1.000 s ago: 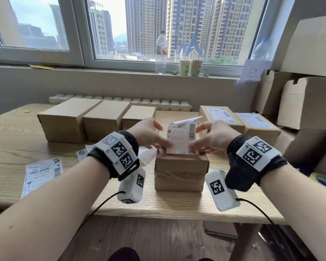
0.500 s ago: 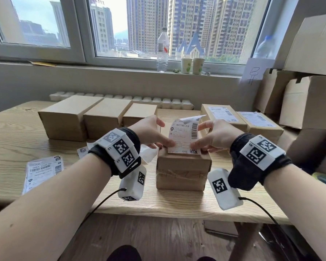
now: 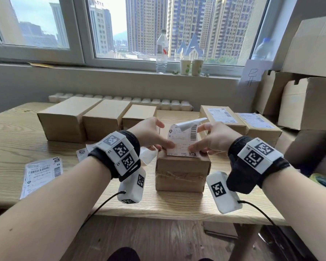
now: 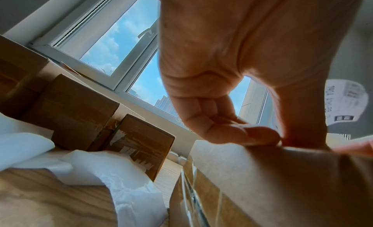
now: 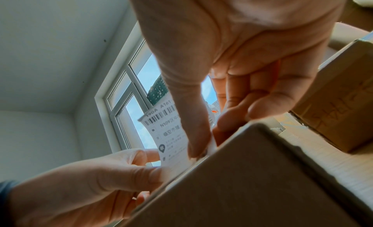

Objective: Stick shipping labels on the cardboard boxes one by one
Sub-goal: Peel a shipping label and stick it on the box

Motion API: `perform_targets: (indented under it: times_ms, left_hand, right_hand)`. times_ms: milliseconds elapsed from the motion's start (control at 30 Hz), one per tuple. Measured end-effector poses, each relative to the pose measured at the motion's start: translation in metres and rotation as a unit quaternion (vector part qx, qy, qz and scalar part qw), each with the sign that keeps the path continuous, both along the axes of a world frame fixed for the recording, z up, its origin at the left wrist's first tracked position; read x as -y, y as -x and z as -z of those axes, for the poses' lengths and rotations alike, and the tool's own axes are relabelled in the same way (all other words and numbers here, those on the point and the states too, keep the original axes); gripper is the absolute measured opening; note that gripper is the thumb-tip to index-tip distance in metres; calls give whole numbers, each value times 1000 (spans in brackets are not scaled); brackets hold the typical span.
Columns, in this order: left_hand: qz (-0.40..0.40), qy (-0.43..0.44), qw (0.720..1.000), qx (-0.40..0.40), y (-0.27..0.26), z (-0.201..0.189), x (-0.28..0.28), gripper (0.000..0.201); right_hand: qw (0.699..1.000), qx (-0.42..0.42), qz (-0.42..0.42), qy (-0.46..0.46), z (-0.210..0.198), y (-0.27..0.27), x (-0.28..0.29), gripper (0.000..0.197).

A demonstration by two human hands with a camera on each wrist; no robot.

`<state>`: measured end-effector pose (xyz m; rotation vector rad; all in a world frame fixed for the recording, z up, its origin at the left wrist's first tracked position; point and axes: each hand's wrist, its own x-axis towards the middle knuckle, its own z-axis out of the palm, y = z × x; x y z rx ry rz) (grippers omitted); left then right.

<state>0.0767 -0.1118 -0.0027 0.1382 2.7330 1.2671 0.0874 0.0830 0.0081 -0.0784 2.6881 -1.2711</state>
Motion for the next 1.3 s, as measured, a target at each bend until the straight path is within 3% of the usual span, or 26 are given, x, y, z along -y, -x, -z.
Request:
perform_targets:
  times_ms: [233,367,433,600,700,800,833,900,967,1000,1033,1100,1167,1200,1233,1267,1300]
  left_hand:
    - [-2,12,1000,-4,-1,-1,-2,76]
    - [9,16,1000,2,-1,1,-3,78]
    - [17,21,1000,5,-2,3,-4,81]
    - [44,56,997,16,-2,4,-6,94]
    - [65,73,995,26,0,4,-6,111]
    - [75,68,994,40,3,1,-5,113]
    - [75,59,994,53,4,1,-4,108]
    - [81,50,993,76,8,2,1,73]
    - [90,42,990,100,8,4,5,39]
    - [90,45,989,109,7,4,6,37]
    - [88,56,988,112,8,5,8,46]
    - [80,81,987,112,13,4,10,86]
    - [92,107,985,95,17,1,7,123]
    - [99,123,984,87,20,0,4,137]
    - [108,135,982,76,24,1,2,144]
    - [104,150,981,73,25,1,-1,144]
    - [101,154,981,65,28,2,-2,139]
  right_hand:
    - [1000,-8,-2,-11,0,0,1,55]
    - [1000,-17,2,-20,4,1,4,60]
    - [999,-32,7,-38,6,1,5,66]
    - [997,-28,-46,-53,12,0,-2,106]
    - [995,-16,-73,-59,10,1,-1,93]
    - [996,6,-75,-57,9,6,-4,81]
    - [996,19,-72,-41,9,8,-8,69]
    - [996,66,-67,3,12,10,-15,43]
    - [993,92,-74,14,14,12,-20,33]
    - [992,97,-75,19,14,12,-22,34]
    - [992,102,-73,20,13,12,-21,39]
    - [994,75,-73,-23,9,17,-19,59]
    - [991,43,-92,-85,7,24,-17,114]
    - [989,38,-100,-100,8,29,-16,133]
    - [987,38,-105,-112,9,32,-14,135]
    - [984,44,-112,-129,8,33,-11,124]
    - [981,52,-120,-143,7,34,-9,97]
